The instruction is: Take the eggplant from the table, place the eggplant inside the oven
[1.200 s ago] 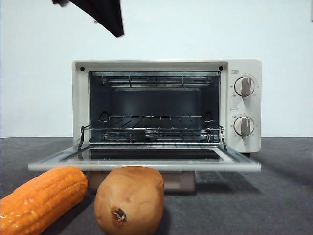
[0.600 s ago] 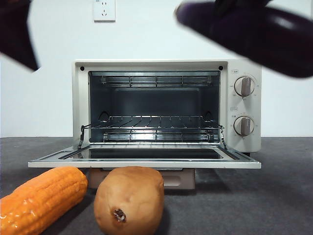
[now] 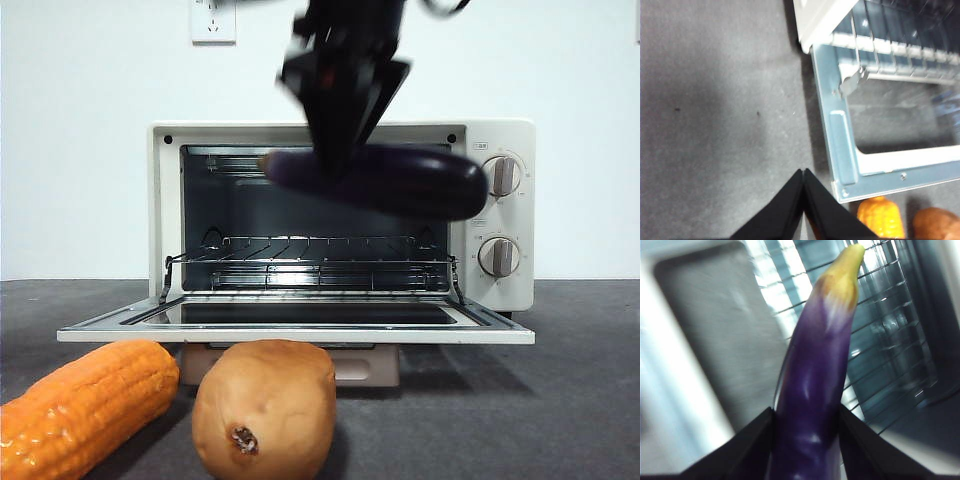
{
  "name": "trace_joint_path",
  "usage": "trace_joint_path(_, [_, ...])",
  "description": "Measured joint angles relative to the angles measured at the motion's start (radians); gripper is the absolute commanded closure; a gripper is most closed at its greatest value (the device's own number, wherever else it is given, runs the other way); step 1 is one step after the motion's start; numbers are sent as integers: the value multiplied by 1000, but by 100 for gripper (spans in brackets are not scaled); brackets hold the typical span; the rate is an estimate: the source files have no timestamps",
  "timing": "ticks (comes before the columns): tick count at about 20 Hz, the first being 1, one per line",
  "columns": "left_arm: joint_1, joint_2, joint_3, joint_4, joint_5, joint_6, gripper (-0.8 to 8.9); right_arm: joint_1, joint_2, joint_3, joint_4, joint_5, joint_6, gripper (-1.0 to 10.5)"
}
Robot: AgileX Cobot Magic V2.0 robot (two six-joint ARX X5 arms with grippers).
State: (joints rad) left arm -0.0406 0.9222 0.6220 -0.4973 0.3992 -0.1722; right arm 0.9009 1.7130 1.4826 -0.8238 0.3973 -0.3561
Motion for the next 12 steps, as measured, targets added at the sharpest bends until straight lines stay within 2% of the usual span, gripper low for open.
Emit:
trace_joint_path(4, [14, 0, 0, 2, 41, -2, 810, 2, 112, 11, 164, 201, -132, 817])
trace_joint_path(9, [14, 0, 0, 9, 70, -3, 810, -2, 164, 14, 388, 236, -253, 817])
trace_joint_path(12, [14, 0, 0, 9, 71, -3, 810, -4, 202, 14, 432, 265, -310, 816])
